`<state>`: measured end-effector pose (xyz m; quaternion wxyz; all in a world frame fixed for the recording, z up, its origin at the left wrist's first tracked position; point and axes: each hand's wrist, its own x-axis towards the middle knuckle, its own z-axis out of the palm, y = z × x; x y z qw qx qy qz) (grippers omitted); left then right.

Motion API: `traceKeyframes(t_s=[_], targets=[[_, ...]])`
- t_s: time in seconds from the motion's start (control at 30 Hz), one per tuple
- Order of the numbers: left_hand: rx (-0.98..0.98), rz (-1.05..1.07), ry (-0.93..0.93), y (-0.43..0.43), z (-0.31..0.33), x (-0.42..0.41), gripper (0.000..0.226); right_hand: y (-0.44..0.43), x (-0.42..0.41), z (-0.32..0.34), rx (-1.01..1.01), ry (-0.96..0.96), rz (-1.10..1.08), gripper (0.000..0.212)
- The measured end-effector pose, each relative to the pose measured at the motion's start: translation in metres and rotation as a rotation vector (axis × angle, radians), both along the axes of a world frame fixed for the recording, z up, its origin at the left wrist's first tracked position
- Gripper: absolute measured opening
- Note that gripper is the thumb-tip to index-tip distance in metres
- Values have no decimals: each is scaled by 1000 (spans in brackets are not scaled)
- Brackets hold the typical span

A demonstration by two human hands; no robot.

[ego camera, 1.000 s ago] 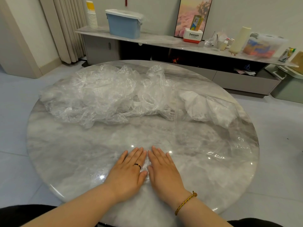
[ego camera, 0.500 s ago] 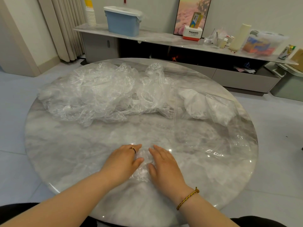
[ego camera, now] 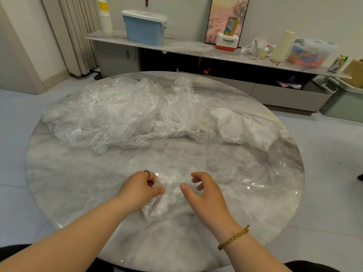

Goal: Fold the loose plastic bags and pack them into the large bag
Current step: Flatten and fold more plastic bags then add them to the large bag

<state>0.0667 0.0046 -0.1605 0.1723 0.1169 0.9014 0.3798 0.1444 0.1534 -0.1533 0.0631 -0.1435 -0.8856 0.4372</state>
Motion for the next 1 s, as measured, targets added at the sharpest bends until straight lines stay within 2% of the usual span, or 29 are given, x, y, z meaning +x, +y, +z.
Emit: traceKeyframes(t_s=[0.1,0.17,0.33,0.43,0.5,0.63,0.73,0.87,1.0], targets=[[330,131,-104,1,9,1,16,-7,2,4,-256,-98,-75,55],[467,142,-138,5,16,5,13,-9,1,6,-427,-150,-109,51],[522,102,-176,11,24,17,8,-3,-2,11,-645,-55,-108,16],[513,63,-218,15,28,17,20,8,-4,16,-702,8,-153,12],[499,31,-186,22,31,17,22,18,-5,17,-682,16,-214,17],[355,-61,103,38,33,10,19,44,-3,28,-684,29,-249,11],[193,-202,276,58,29,-3,15,65,-3,40,-759,77,-275,24],[-120,-354,397,97,25,-12,36,84,-6,45,-807,120,-387,24],[-344,-373,455,123,20,-22,43,101,-6,39,-829,149,-503,25]])
